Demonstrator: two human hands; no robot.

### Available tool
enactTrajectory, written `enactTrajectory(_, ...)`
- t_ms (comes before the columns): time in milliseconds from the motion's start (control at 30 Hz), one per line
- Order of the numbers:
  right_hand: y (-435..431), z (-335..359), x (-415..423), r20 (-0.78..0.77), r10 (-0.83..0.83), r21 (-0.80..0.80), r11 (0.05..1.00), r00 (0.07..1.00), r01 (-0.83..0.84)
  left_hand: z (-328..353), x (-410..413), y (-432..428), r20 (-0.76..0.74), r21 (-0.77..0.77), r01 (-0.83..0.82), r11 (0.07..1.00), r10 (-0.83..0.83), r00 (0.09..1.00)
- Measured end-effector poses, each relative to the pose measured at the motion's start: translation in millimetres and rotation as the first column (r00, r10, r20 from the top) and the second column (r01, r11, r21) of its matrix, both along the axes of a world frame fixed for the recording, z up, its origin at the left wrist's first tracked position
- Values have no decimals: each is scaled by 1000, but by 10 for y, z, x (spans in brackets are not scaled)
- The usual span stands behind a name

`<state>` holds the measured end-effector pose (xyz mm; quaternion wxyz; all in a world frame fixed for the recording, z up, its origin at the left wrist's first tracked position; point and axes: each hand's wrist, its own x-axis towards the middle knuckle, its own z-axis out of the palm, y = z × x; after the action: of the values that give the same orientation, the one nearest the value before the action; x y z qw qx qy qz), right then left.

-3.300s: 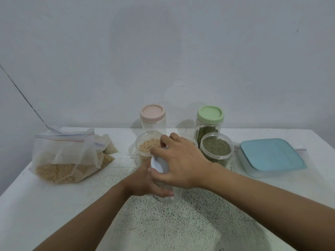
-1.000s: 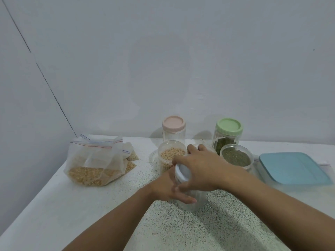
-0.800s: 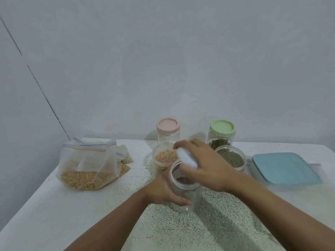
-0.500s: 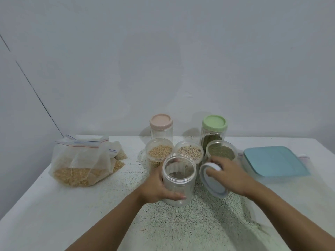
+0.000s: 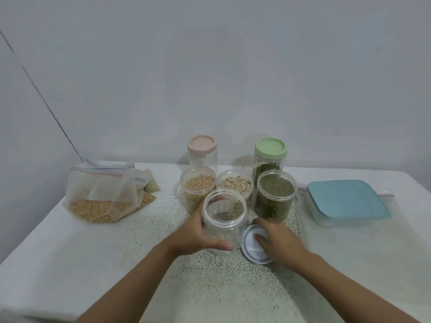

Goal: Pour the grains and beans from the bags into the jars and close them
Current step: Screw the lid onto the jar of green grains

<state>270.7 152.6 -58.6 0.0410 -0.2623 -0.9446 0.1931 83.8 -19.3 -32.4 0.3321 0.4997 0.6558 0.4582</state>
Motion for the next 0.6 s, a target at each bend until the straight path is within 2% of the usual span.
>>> enactTrajectory(167,6,-40,64,28,63,121,990,998,-66,67,-59,-81,-12,-126,-8,992,7,1000)
enactTrajectory(233,17,2,81,0,75,89,993,997,-75,111,-66,-134,-7,-143,-10,990,9,1000)
enactTrajectory(400,56,371,53,-291,62,-119,988,955,-100,189,-75,-403,1,-150,-102,983,104,995)
enactTrajectory(500,35,735,-38,-463,51,-250,950,885,-186,305,-60,-542,27,-82,-219,972,221,975)
enactTrajectory(600,-37,1105,-236,-569,46,-288,924,821,-251,486,-88,-661,38,-6,-335,942,335,942)
